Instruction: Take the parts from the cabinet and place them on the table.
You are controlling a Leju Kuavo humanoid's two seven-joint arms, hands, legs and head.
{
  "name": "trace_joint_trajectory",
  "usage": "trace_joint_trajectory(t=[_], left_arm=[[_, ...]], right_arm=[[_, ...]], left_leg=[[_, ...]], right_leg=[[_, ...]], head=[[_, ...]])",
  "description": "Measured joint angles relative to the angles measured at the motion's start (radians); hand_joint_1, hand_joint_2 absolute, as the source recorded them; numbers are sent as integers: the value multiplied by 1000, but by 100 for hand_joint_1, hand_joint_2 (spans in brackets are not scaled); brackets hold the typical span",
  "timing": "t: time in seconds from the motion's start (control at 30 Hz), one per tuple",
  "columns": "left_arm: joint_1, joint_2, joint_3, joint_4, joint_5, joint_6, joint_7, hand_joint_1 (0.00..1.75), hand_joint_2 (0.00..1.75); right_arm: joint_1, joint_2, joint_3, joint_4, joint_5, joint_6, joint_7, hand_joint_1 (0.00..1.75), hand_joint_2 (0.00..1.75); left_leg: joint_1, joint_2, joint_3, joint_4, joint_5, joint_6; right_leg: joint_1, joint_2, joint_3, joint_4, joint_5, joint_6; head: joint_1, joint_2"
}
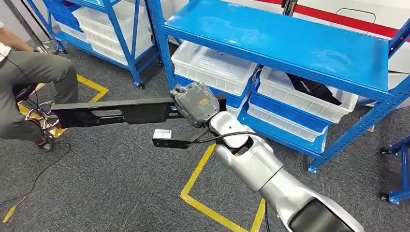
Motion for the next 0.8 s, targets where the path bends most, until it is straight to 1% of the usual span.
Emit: trace_joint_trajectory(t=[0.03, 0.07, 0.1, 0.13, 0.17, 0.2, 0.23, 0.27, 0.3, 0.33, 0.37, 0.4, 0.43, 0.47, 0.5, 0.53, 0.57, 0.6, 0.63, 0.67, 0.7, 0.73, 0.77, 0.8], left_arm=[[2, 1, 3, 0, 0, 3, 0, 0, 175], [4, 1, 4, 0, 0, 5, 0, 0, 175], [3, 0, 4, 0, 0, 6, 0, 0, 175], [3, 0, 4, 0, 0, 6, 0, 0, 175], [3, 0, 5, 0, 0, 5, 0, 0, 175], [3, 0, 7, 0, 0, 5, 0, 0, 175], [4, 0, 8, 0, 0, 4, 0, 0, 175], [5, 0, 9, 0, 0, 4, 0, 0, 175], [5, 1, 9, 0, 0, 4, 0, 0, 175], [4, 1, 10, 0, 0, 4, -1, 0, 175], [3, 2, 10, 0, 0, 4, -2, 0, 175], [3, 1, 10, 0, 0, 4, -3, 0, 175], [3, 1, 10, 0, 0, 4, -4, 0, 175], [3, 1, 10, 0, -1, 3, -5, 0, 175], [3, 1, 10, 0, -2, 3, -5, 0, 175], [3, 1, 10, 0, -2, 2, -5, 0, 175], [4, -1, 10, 0, -4, -3, -6, 0, 175], [3, 0, 11, 0, -7, -4, -6, 0, 175], [0, 0, 11, 0, -8, -6, -7, 0, 175], [-1, -1, 11, 0, -9, -6, -7, 0, 175], [0, -1, 11, 0, -10, -6, -7, 0, 175], [2, -1, 11, 0, -10, -6, -7, 0, 175], [4, -1, 11, 0, -10, -6, -7, 0, 175], [5, -2, 11, 0, -11, -6, -7, 0, 175]], right_arm=[[-3, 4, 1, 0, 2, 0, 0, 175, 175], [-4, 5, 1, 0, 2, 0, 0, 175, 175], [-8, 8, 1, 0, 2, 0, 0, 175, 175], [-9, 7, 1, 0, 1, 0, -1, 175, 175], [-8, 7, 1, 0, 1, 0, -1, 175, 175], [-5, 5, 1, 0, 2, 2, -1, 175, 175], [-3, 5, 1, 0, 2, 2, -1, 175, 175], [-3, 5, 2, 0, 2, 3, -2, 175, 175], [-4, 6, 2, 0, 1, 3, -3, 175, 175], [-6, 7, 2, 0, 1, 3, -3, 175, 175], [-9, 8, 2, 0, 1, 4, -3, 175, 175], [-12, 8, 2, 0, 1, 5, -3, 175, 175], [-12, 8, 2, 0, 0, 5, -3, 175, 175], [-11, 8, 2, 0, 0, 6, -3, 175, 175], [-11, 9, 2, 0, 0, 6, -3, 175, 175], [-12, 13, 1, -1, 0, 6, -3, 175, 175], [-13, 11, 2, -1, 0, 6, -3, 175, 175], [-15, 10, 2, -1, 0, 6, -5, 175, 175], [-13, 7, 2, -1, 0, 6, -6, 175, 175], [-7, 1, 2, 0, 1, 6, -6, 175, 175], [0, -4, 3, 0, 3, 6, -4, 175, 175], [7, -7, 5, 0, 6, 7, -2, 175, 175], [9, -9, 6, 0, 7, 8, 0, 175, 175], [10, -9, 9, 0, 7, 8, 1, 175, 175]], left_leg=[[7, 12, -7, 10, -6, -4], [-3, 57, -17, 33, -24, -5], [-2, 99, -48, 107, -71, -9], [-1, 113, -80, 179, -106, -11], [-1, 121, -120, 264, -142, -12], [-1, 122, -144, 315, -156, -11], [-1, 122, -141, 311, -143, -8], [-2, 123, -115, 264, -113, -3], [-4, 132, -68, 179, -72, 4], [-9, 154, -16, 89, -36, 13], [-24, 211, 16, 29, -44, 25], [-30, 200, 16, 24, -38, 29], [-32, 187, 14, 25, -38, 32], [-34, 180, 11, 25, -38, 34], [-34, 164, 10, 20, -34, 39], [-23, 153, 21, 4, -24, 49], [-23, 143, 23, -4, -20, 52], [-21, 134, 22, -5, -15, 60], [-22, 120, 20, -5, -15, 60], [-22, 103, 18, -5, -14, 60], [-22, 89, 18, -5, -14, 60], [-21, 74, 18, -4, -13, 58], [-20, 62, 18, -4, -12, 57], [-19, 46, 18, -3, -10, 54]], right_leg=[[-15, -12, 1, -9, 9, -13], [-9, -16, 3, -9, 10, -17], [-5, -26, 3, -9, 9, -27], [-1, -34, 3, -9, 9, -30], [5, -47, 3, -9, 8, -32], [9, -57, 2, -9, 8, -33], [12, -68, 3, -9, 7, -35], [15, -76, 3, -8, 5, -36], [18, -85, 5, -8, 4, -37], [20, -93, 7, -8, 2, -37], [23, -101, 9, -9, 0, -35], [36, -109, 7, -9, -3, -30], [31, -116, 7, -9, -3, -27], [31, -125, 9, -11, -3, -26], [32, -138, 12, -16, -4, -20], [38, -135, 10, -11, -12, -13], [29, -89, -5, 16, -28, -12], [26, -58, -28, 73, -58, -18], [21, -41, -63, 151, -90, -22], [18, -33, -107, 243, -123, -24], [16, -30, -136, 299, -136, -20], [13, -29, -145, 306, -130, -12], [9, -29, -131, 273, -112, -2], [3, -27, -89, 181, -71, 12]], head=[[0, 0], [-1, 0], [-8, 0], [-8, 0], [-7, 0], [-8, 0], [-8, 0], [-8, 0], [-8, 0], [-8, 0], [-8, 0], [-4, 0], [-8, 0], [-8, 0], [-8, 0], [-5, 0], [-4, 0], [-5, 0], [-2, 0], [-3, 0], [-2, 0], [-2, 0], [-2, 0], [-2, 0]])
